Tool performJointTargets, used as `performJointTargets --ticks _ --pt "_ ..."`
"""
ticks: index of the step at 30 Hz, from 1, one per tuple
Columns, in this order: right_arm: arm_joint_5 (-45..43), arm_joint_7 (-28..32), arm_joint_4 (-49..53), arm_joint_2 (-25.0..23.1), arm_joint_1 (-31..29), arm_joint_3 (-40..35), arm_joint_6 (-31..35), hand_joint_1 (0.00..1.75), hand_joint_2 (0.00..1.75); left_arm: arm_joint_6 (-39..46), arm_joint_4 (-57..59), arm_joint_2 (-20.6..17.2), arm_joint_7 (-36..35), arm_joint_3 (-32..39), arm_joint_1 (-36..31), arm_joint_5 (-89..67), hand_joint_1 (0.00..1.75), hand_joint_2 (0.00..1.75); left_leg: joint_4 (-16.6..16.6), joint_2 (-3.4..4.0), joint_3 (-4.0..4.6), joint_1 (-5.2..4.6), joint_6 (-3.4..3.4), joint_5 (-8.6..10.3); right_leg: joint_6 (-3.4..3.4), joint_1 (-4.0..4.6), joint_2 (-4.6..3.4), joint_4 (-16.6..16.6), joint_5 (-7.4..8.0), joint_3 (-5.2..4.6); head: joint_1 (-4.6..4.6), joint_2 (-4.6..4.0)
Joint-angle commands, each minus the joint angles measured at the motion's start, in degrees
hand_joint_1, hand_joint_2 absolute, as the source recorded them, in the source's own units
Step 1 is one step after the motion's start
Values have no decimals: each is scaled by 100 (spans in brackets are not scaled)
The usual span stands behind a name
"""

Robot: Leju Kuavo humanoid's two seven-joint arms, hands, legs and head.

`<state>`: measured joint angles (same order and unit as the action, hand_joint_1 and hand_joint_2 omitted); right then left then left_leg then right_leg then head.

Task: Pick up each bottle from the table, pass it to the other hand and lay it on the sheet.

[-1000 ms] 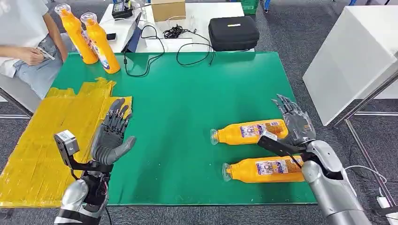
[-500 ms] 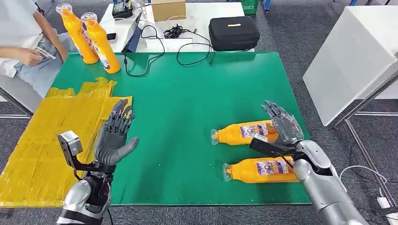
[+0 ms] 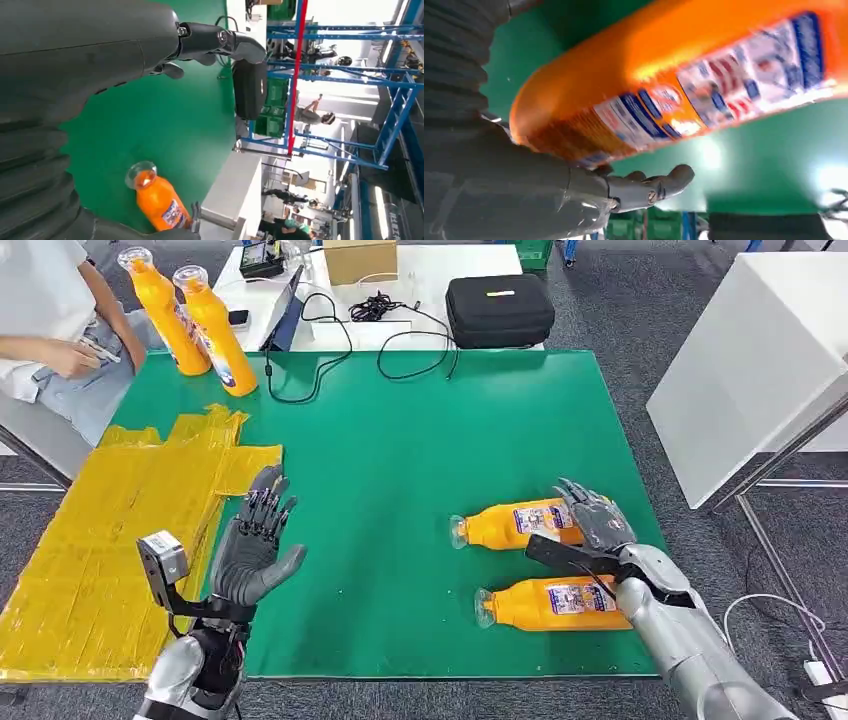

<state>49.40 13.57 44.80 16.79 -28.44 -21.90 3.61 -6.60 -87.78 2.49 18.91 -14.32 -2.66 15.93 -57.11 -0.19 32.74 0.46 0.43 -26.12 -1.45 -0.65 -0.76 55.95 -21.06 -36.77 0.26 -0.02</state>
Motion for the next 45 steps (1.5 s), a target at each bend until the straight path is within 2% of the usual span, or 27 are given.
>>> performJointTargets --ticks 1,3,9,27,33,34,35,36,37,39,40,45 --pt "40 27 -1524 -267 -698 -401 -132 0 175 -61 -11 -38 62 -491 -135 -27 0 175 2 2 -18 3 -1 -5 3 4 3 -4 -4 17 2 0" --pt "161 -171 -1694 -364 -803 -476 -85 0 175 -57 -1 -62 35 -578 -157 -46 0 175 2 2 -19 2 0 -5 3 4 3 -4 -4 18 0 0" --pt "165 -169 -1721 -374 -815 -483 -72 0 175 -61 23 -84 35 -571 -161 -47 0 175 3 0 -46 5 -1 -10 5 8 8 -7 -10 44 2 0" --pt "165 -169 -1721 -374 -815 -483 -72 0 175 -61 23 -84 35 -571 -161 -47 0 175 4 -3 -54 4 -1 -7 5 7 10 -7 -8 53 2 0" --pt "219 -269 -1997 -473 -925 -504 -79 0 175 -169 148 -44 2 -653 -208 109 0 175 5 -3 -55 3 0 -6 5 7 9 -8 -6 54 2 0" --pt "257 -313 -2065 -500 -939 -517 -33 31 175 -178 183 -43 -3 -689 -231 108 0 175 4 -2 -49 3 -1 -4 3 6 7 -7 -4 49 2 0" --pt "274 -325 -2091 -508 -941 -531 -37 98 175 -178 205 -36 -1 -701 -241 107 0 175 5 -4 -59 5 -1 -7 5 8 11 -9 -7 59 2 0" --pt "300 -339 -2140 -515 -944 -555 -44 143 175 -184 250 -34 -15 -723 -259 116 0 175 5 -4 -56 3 -1 -5 4 6 10 -8 -6 55 2 0" --pt "326 -353 -2167 -520 -937 -575 -45 162 175 -187 263 -38 -18 -730 -267 120 0 175 4 -5 -51 4 -1 -2 3 7 9 -8 -3 50 2 0" --pt "405 -396 -2230 -508 -946 -642 -97 175 175 -190 284 -40 -36 -730 -275 152 0 175 6 -7 -61 3 -1 -4 4 7 13 -11 -5 62 2 0" --pt "787 -664 -2354 -427 -1037 -991 -284 175 175 -194 302 -37 -39 -729 -300 155 0 175 7 -8 -73 6 -1 -7 6 10 16 -14 -8 74 2 0" --pt "1128 -956 -2422 -340 -1132 -1248 -395 175 175 -211 270 -26 -60 -711 -347 165 0 175 5 -12 -72 2 0 -2 2 8 18 -12 -5 73 2 0"
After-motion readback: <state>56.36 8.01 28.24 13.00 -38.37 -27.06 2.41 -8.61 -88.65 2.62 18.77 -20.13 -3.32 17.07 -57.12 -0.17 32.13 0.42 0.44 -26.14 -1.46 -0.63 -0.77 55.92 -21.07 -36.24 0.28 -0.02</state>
